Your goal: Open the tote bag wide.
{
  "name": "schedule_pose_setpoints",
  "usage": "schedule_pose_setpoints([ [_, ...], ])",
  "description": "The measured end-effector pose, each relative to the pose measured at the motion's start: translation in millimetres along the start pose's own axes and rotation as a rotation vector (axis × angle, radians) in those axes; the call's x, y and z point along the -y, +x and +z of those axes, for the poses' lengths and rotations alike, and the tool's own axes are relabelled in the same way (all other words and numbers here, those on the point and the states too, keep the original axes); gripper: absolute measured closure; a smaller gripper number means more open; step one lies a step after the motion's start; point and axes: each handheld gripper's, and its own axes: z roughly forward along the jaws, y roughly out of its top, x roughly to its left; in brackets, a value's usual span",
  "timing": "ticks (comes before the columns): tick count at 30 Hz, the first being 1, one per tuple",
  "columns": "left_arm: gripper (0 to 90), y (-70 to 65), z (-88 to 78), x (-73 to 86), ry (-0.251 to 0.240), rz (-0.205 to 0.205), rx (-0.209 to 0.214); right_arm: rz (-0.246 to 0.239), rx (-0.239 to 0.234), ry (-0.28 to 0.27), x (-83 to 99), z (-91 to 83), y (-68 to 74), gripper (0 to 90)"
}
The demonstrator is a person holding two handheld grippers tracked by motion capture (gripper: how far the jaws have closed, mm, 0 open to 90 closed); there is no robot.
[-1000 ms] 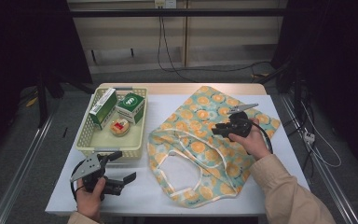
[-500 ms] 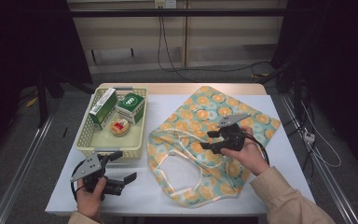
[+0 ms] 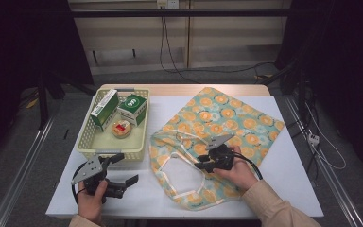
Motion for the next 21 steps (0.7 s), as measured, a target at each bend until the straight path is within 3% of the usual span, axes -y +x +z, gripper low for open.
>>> schedule_pose_setpoints([
  [3,3.8,0.1,1.0,0.2,0.003,0.002,0.004,-0.018,0.004,-0.004,0.1,1.3,6.7,60.8],
  [6,3.8,-1.0,1.5,-0.4,0.004,0.005,0.005,-0.047,0.035,-0.004,0.9,1.7,9.5,66.0],
  [14,3.8,-0.6,1.0,-0.3,0.005,0.005,0.003,-0.020,0.044,-0.014,1.5,0.7,0.8,88.0],
  [21,3.8,-0.7,0.4,-0.7,0.000,0.003,0.005,0.002,0.024,-0.007,1.3,-2.0,1.7,90.0],
])
